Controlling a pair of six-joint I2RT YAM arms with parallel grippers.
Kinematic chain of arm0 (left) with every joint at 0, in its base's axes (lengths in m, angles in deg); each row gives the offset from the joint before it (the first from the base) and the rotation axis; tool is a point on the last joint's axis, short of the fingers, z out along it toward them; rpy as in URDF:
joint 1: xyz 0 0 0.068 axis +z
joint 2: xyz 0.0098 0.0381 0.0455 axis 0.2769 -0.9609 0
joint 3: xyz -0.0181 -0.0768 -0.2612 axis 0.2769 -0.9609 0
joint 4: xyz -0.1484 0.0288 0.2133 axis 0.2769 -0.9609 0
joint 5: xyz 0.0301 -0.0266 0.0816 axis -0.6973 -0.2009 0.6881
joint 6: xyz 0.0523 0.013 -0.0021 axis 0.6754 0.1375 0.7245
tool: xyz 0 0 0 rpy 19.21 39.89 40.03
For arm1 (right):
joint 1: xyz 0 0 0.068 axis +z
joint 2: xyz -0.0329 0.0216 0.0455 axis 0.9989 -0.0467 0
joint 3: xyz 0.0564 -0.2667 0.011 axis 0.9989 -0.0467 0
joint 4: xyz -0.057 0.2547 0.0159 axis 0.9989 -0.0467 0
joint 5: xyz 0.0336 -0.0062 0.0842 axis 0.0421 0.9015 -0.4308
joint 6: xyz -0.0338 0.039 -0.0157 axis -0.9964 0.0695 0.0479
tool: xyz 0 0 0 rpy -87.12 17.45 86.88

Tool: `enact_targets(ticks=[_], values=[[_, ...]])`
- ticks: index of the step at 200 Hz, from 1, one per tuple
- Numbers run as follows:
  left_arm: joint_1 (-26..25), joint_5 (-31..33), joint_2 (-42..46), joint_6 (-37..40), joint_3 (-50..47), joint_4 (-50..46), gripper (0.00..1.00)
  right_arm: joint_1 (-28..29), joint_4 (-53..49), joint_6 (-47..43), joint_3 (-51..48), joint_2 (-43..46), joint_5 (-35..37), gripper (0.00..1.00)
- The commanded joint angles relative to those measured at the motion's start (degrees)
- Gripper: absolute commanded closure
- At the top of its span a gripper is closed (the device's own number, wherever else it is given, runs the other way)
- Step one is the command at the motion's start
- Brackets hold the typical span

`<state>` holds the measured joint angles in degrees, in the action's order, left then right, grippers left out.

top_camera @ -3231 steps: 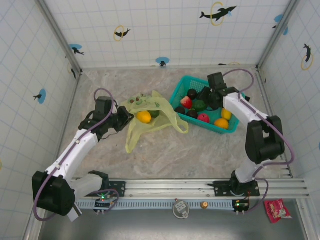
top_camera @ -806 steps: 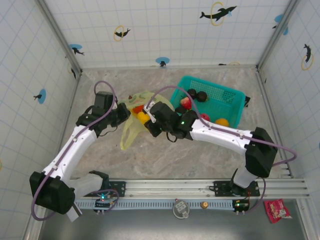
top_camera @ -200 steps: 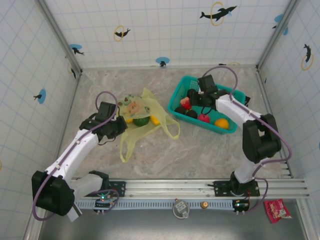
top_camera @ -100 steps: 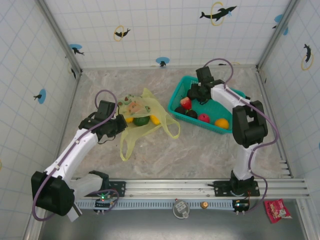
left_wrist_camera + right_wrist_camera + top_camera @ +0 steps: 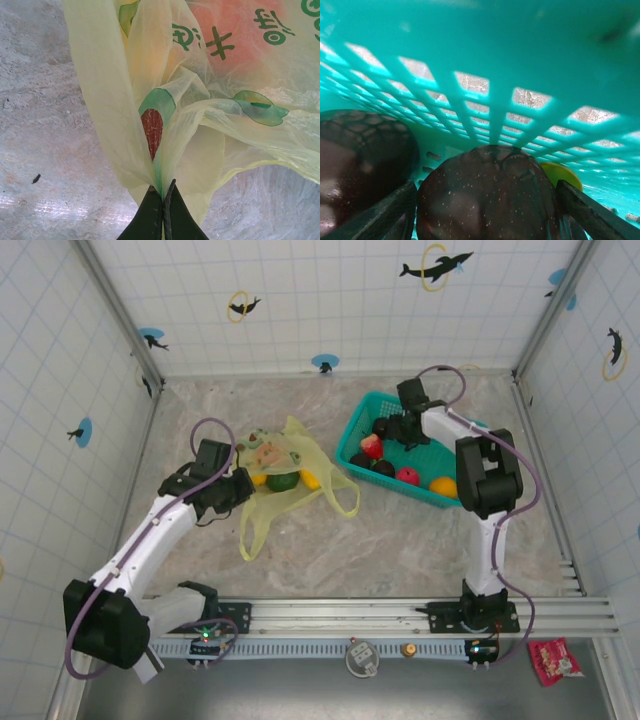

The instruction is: Place the fake fruits into the plastic bag and tie a complex knot

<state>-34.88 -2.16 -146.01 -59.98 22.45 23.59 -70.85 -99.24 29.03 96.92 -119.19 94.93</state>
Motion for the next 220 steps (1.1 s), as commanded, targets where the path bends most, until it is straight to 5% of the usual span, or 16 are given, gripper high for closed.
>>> enact_targets(ticks=[1,57,117,168,220], values=[[-0.1,0.6,-0.7,1.2,2.0,-1.0,1.0,-0.8,-0.3,-0.3,2.3,-1.8,-1.0,0.28],[-0.1,0.8,-1.1,1.1,2.5,-0.8,1.0,-0.6,2.0,-0.8,-2.2,5.2,-1.0,0.4],[-0.1,-0.5,-1.6,0.8,4.8,-0.7,1.0,2.7,3.8,-0.9,-9.6,23.4,-5.3,0.42],[-0.1,-1.4,-1.2,-0.1,5.5,0.0,1.0,15.4,12.2,2.3,-16.6,39.2,-15.4,0.45],[-0.1,-2.0,-1.1,-0.6,6.1,0.1,1.0,35.2,17.4,1.0,-20.9,42.0,-14.2,0.45]])
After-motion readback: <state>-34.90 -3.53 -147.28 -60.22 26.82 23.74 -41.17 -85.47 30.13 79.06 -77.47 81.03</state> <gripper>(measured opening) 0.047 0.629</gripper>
